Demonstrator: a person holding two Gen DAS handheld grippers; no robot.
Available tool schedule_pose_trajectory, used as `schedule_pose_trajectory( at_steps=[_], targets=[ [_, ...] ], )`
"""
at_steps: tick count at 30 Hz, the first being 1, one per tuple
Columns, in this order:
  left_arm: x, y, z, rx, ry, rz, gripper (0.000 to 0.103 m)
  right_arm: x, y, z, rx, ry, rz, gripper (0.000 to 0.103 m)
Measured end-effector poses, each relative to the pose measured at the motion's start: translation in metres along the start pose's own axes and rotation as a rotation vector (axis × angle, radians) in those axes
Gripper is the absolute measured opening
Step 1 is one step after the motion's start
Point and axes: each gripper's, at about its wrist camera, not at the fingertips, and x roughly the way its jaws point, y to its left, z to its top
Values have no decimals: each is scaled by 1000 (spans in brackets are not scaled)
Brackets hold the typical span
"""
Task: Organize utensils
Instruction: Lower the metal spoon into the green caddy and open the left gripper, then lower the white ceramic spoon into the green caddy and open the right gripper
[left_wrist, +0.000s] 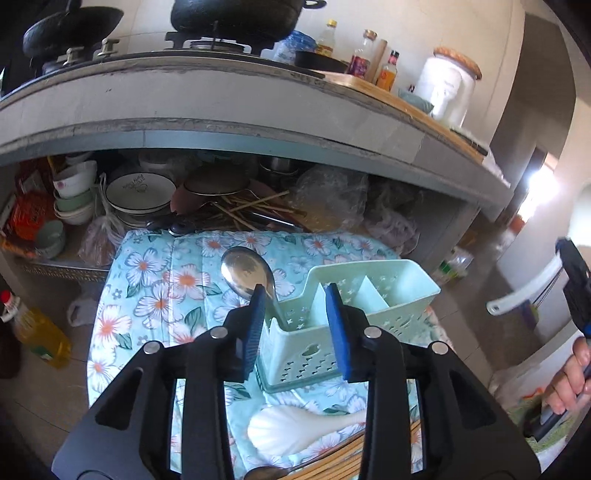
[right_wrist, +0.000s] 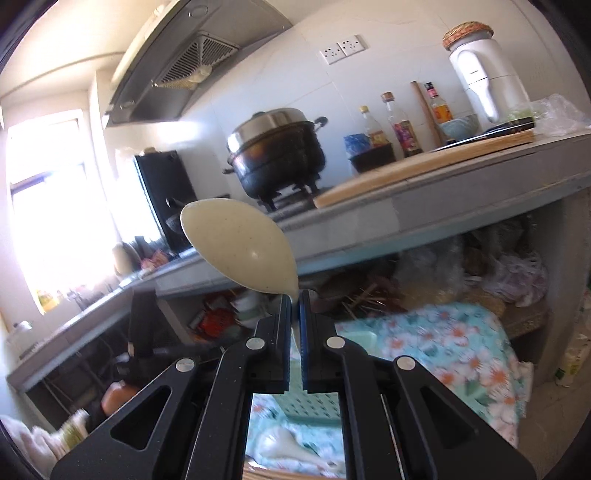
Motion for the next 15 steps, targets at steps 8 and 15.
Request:
schedule_pose_trajectory(
  at_steps=[8,15],
  targets=[
    [-15,17,-14,-49,-59,-33,36,80,-14,9,90,70,56,4],
    [-24,30,-26,-62,-69,-30,38,123,-49,-37,148,210,-59,7]
  ],
)
